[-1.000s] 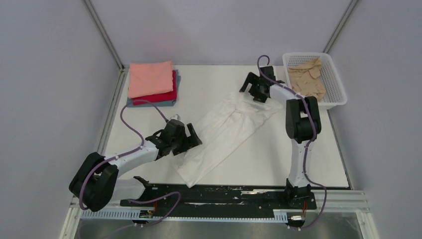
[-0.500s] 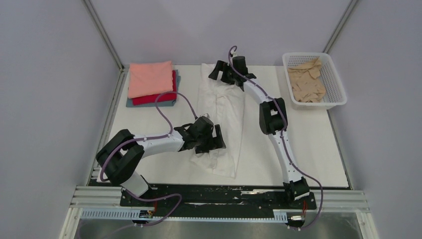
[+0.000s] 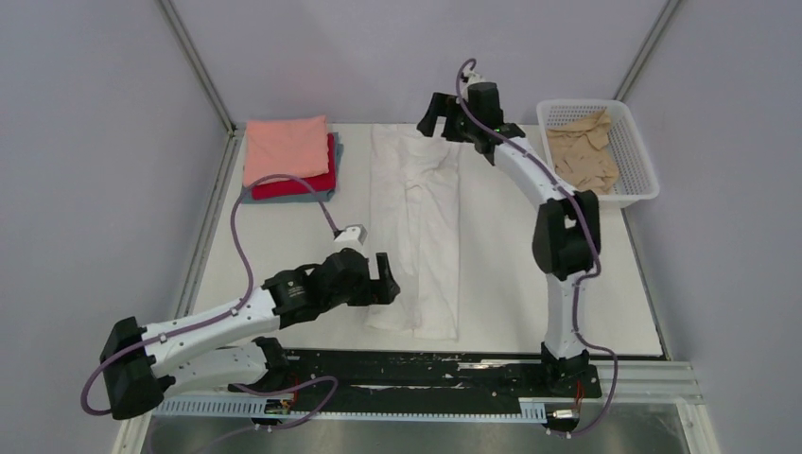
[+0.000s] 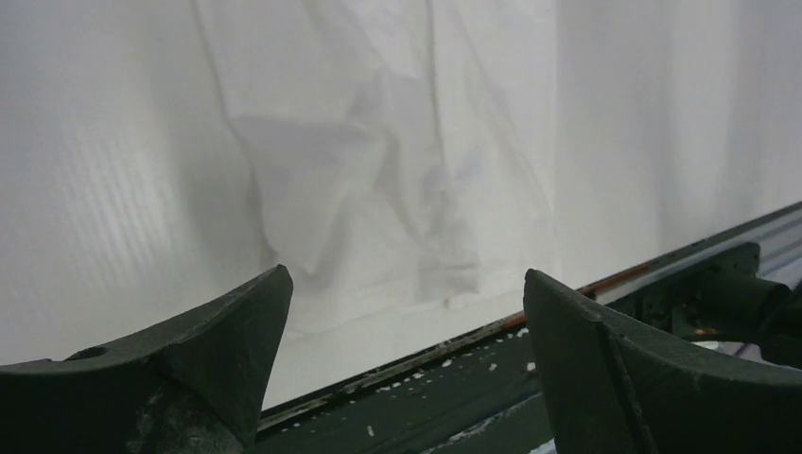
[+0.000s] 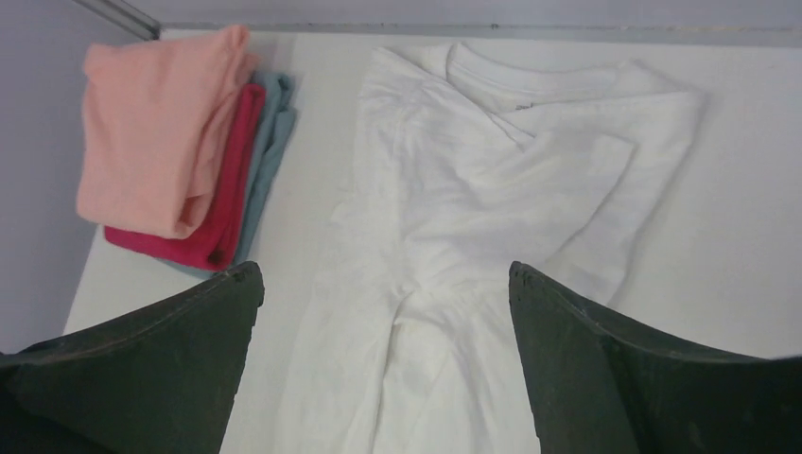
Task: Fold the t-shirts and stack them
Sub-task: Grab the bottom of the folded rectangular tshirt with both arms
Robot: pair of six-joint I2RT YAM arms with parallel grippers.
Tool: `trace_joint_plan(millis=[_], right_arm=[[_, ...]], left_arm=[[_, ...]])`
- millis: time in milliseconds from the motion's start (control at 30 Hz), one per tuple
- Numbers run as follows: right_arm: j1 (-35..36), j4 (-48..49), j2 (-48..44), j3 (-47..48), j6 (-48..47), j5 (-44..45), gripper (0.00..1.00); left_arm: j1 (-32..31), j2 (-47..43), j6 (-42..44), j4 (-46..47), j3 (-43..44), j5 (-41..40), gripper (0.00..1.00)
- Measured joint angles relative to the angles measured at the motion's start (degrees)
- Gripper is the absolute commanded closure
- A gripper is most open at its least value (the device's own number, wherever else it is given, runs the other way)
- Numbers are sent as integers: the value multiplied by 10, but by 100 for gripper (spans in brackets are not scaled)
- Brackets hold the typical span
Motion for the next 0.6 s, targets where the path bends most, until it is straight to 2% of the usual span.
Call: trace_joint_plan(millis=[100, 200, 267, 433, 600], right_arm=[[-5, 11, -174, -138, -16, 11, 0], [0, 29, -357, -306, -16, 24, 0], [13, 33, -456, -409, -7, 33, 0], [56, 18, -601, -634, 25, 35, 0], [112, -38, -685, -758, 79, 50, 1]], left_arm=[[36, -59, 2, -14, -61, -8, 0], [62, -66, 5, -15, -121, 5, 1], [65, -66, 9, -15, -153, 25, 4], [68, -50, 12, 10, -171, 63, 14], [68, -23, 15, 39, -171, 89, 23]])
